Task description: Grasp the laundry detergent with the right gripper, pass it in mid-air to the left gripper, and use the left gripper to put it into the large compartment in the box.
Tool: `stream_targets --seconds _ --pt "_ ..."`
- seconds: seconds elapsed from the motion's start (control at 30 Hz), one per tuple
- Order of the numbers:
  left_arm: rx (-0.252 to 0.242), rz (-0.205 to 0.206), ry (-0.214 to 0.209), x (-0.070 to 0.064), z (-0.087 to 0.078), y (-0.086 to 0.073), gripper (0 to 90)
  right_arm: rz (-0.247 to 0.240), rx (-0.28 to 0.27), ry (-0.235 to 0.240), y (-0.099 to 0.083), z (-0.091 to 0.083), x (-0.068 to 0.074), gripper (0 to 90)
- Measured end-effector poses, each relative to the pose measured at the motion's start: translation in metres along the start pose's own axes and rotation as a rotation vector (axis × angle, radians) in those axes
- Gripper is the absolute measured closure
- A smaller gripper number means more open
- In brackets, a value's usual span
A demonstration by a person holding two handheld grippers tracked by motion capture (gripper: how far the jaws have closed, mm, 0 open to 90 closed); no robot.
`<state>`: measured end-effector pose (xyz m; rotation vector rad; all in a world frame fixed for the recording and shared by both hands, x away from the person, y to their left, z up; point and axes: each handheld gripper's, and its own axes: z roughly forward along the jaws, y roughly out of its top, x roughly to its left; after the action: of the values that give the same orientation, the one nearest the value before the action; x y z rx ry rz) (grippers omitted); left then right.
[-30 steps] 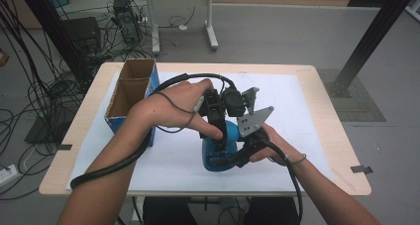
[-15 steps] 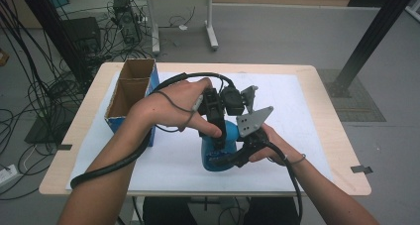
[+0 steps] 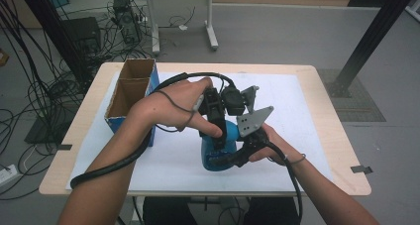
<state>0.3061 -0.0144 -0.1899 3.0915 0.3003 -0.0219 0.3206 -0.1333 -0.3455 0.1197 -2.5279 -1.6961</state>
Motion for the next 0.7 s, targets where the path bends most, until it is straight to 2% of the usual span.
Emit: stream_targets --seconds 0.7 --pt "-0.002 0.001 0.008 0.0005 -0.0016 -0.0015 37.3 -0.004 -0.001 -0.005 0.0020 0.0008 -0.0009 41.2"
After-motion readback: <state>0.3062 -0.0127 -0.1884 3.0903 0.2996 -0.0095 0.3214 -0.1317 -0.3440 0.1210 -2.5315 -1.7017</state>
